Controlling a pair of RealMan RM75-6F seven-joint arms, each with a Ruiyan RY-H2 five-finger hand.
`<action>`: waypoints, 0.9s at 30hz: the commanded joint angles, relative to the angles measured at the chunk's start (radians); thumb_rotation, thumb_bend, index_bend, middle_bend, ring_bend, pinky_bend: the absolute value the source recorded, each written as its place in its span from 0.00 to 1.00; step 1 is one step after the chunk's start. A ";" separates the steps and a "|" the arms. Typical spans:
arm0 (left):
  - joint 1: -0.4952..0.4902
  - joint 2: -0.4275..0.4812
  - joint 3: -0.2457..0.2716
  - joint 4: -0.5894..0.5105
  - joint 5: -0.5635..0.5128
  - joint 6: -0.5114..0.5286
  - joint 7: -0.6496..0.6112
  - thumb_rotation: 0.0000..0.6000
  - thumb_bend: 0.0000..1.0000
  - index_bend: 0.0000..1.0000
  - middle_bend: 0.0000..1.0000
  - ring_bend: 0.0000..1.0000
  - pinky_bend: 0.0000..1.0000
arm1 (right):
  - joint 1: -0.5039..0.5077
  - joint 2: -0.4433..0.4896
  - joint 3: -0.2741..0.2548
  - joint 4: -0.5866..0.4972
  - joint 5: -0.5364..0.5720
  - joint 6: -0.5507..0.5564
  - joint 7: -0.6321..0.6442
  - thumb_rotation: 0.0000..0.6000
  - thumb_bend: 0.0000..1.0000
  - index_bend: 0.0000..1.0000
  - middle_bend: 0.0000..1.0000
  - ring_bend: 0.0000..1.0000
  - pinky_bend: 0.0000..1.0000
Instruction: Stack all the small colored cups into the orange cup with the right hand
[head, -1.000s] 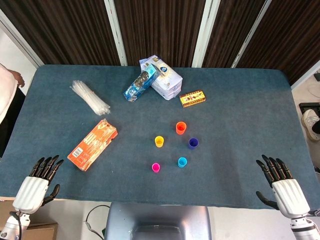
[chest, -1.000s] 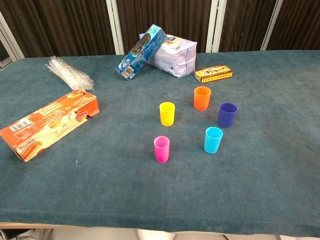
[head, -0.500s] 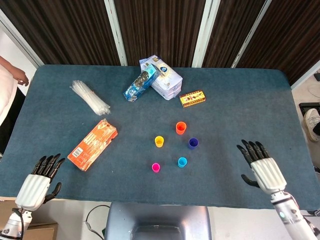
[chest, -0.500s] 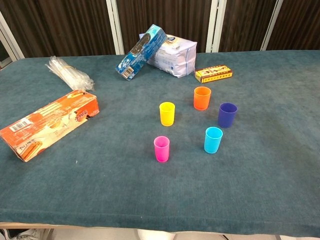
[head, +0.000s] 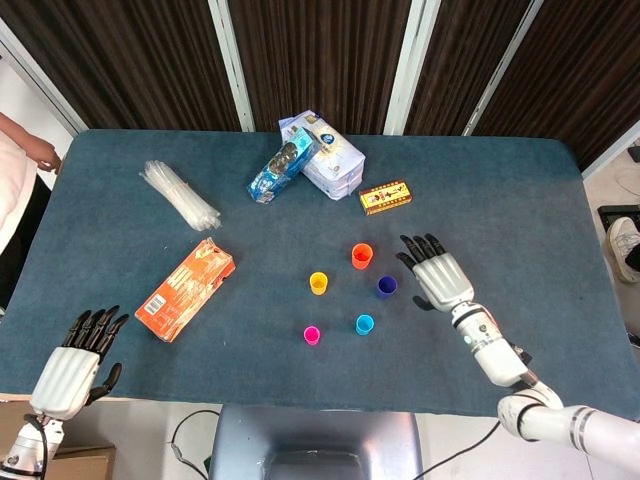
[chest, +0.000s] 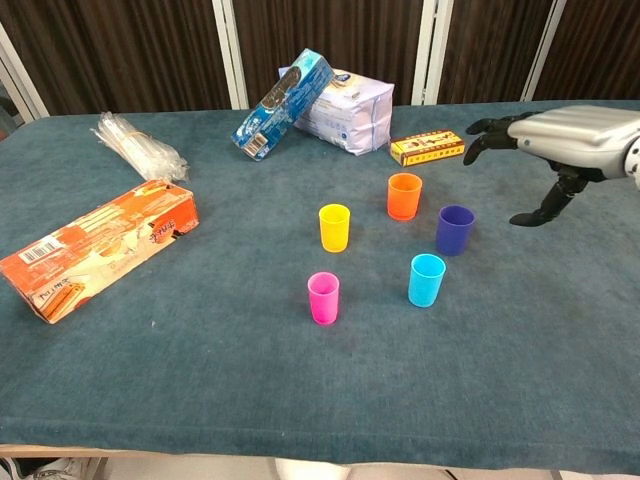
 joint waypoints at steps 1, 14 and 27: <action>0.000 0.001 0.001 0.000 -0.001 0.000 -0.002 1.00 0.46 0.00 0.00 0.00 0.05 | 0.018 -0.019 -0.010 0.020 0.015 -0.014 0.004 1.00 0.37 0.36 0.00 0.00 0.00; -0.001 0.001 0.002 0.000 -0.001 0.000 -0.001 1.00 0.46 0.00 0.00 0.00 0.05 | 0.081 -0.102 -0.035 0.096 0.080 -0.027 -0.008 1.00 0.43 0.40 0.00 0.00 0.00; -0.001 0.007 0.003 0.001 0.001 0.004 -0.014 1.00 0.46 0.00 0.00 0.00 0.05 | 0.112 -0.149 -0.053 0.132 0.138 -0.013 -0.024 1.00 0.50 0.49 0.00 0.00 0.00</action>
